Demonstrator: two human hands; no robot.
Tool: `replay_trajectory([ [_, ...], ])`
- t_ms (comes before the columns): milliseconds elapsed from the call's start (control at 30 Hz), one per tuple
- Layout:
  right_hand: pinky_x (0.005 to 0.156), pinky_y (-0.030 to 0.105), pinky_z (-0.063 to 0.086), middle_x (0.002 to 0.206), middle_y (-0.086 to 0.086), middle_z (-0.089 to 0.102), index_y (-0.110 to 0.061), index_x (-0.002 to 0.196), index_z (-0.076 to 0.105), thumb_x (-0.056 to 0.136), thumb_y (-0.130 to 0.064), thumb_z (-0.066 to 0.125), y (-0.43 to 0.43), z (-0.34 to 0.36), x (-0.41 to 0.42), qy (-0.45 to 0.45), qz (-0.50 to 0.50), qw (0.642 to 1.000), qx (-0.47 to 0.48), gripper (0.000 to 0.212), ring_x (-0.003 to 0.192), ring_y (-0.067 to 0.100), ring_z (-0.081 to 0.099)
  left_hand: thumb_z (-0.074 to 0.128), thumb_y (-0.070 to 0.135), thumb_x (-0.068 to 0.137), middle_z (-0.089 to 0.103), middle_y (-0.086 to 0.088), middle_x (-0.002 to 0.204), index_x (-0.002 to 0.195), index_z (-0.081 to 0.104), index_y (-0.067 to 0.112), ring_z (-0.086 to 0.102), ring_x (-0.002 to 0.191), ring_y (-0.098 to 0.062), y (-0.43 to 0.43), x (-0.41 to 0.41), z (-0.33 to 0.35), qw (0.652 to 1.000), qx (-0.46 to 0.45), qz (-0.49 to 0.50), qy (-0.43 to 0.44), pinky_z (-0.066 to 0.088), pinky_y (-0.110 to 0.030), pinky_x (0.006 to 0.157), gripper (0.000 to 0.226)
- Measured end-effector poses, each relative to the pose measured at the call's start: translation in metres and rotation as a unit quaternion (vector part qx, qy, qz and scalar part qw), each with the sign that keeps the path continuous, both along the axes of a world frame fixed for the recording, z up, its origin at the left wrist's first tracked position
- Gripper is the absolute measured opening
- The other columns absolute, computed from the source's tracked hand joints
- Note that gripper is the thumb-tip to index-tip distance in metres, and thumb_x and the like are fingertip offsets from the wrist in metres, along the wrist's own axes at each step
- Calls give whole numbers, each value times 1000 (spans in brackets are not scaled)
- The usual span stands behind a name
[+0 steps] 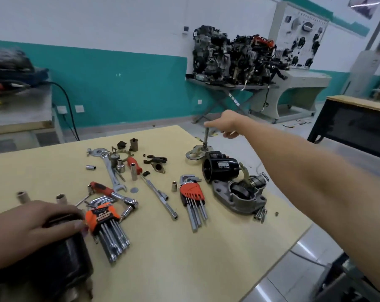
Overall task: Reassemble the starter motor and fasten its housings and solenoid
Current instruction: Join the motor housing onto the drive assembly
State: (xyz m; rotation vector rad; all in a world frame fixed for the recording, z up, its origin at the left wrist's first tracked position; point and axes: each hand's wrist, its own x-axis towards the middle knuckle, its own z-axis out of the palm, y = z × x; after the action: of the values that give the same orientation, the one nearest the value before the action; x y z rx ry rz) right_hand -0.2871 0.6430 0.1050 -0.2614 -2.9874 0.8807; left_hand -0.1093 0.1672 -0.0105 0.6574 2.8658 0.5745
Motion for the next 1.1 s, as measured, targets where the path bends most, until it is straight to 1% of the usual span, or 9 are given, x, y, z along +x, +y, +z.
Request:
replay_trajectory([
  [100,55,27,50,84,7,59,-9,97,60,83,-53,73,-5,-8,-15,-61,20,994,-87,47,62,19,52,34,94,75,68,30,94,105,64,53,65,85,10,15,1,20,999,-32,1,-35,51,-19,73,60],
  [200,51,25,48,81,8,59,-7,100,62,85,-48,74,-7,-16,-30,-66,26,995,-65,46,58,17,50,30,98,70,67,24,93,105,64,53,64,85,7,20,5,29,997,-50,0,-66,52,-24,77,66],
  [367,50,26,46,68,9,61,-1,80,64,98,-29,61,-12,-32,-45,-34,33,998,-34,34,54,18,52,27,100,64,68,20,94,101,66,49,65,88,2,29,9,40,995,-30,8,-94,53,-29,81,74],
  [500,56,32,42,66,13,61,2,76,65,101,-23,57,-19,-37,-44,21,58,997,39,36,54,23,51,29,99,65,68,23,97,102,66,48,64,89,5,29,9,39,995,-26,6,-92,53,-26,81,73],
  [600,49,28,38,59,4,56,-7,64,60,100,-26,56,-25,-17,-39,77,72,991,79,41,51,17,49,30,95,74,68,25,97,102,65,50,64,89,5,21,5,32,996,-32,1,-80,53,-31,83,63],
  [700,49,27,34,59,5,54,-6,66,58,100,-34,56,-24,37,-41,194,33,980,1,44,48,15,45,31,92,79,69,28,92,102,65,55,64,85,6,17,-1,22,997,-48,-4,-56,54,-31,81,55],
  [833,53,29,38,63,7,56,-10,79,63,96,-42,59,-28,102,-44,286,-3,954,-87,37,51,17,46,26,95,76,68,21,86,99,68,49,64,79,2,19,-3,20,996,-53,8,-69,54,-29,76,67],
  [1000,49,27,36,67,10,54,-9,76,56,97,-38,59,-55,73,-38,214,34,976,16,36,54,21,46,28,92,75,70,10,90,97,70,30,65,83,-4,27,4,32,995,-49,17,-91,53,-36,81,78],
  [1100,50,30,38,70,17,58,-3,72,54,99,-34,57,-68,20,-35,157,32,983,90,41,55,24,49,37,79,77,71,9,88,96,72,26,66,83,-7,33,8,40,993,-49,22,-103,52,-37,83,67],
])
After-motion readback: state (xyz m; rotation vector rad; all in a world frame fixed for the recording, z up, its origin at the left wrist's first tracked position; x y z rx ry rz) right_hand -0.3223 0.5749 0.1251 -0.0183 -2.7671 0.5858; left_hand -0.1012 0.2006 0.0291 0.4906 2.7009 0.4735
